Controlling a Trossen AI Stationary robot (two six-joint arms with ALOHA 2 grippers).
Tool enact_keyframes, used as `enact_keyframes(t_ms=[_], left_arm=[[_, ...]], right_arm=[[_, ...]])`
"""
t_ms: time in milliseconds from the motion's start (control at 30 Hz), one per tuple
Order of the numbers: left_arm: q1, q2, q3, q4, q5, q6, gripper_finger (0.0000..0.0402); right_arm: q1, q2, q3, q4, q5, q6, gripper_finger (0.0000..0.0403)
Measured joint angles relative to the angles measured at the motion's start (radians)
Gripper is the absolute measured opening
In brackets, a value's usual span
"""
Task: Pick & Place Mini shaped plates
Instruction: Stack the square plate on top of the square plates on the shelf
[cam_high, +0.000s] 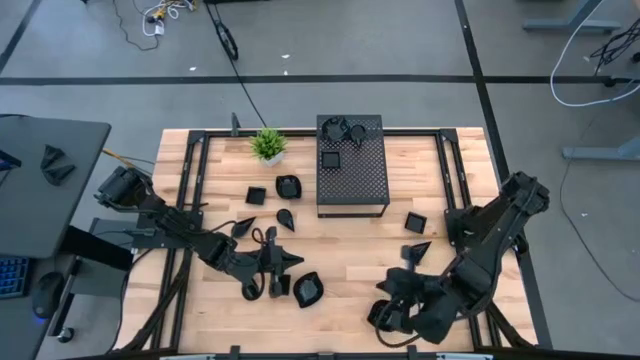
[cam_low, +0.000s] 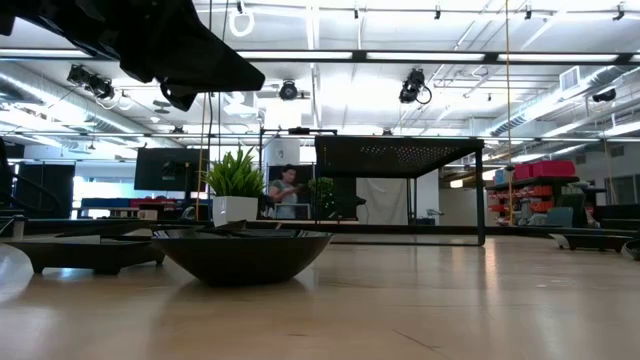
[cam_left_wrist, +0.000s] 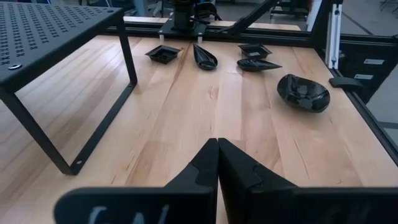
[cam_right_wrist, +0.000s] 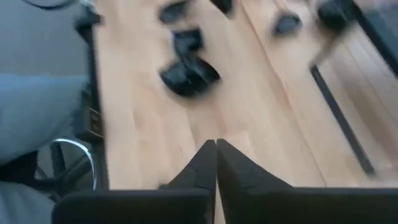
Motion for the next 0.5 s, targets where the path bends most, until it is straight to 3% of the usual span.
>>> enact_keyframes(t_ms=[200, 500], left_arm=[[0.010, 0.000, 0.000, 0.002, 0.000, 0.006, 0.0014], [0.010, 0.000, 0.000, 0.005, 0.000, 0.004, 0.0014]], right_arm=[[0.034, -0.004, -0.176, -0.054, -0.028, 0.226, 0.0069], [0.062, -0.003, -0.415, -0.060, -0.518, 0.628, 0.0150]])
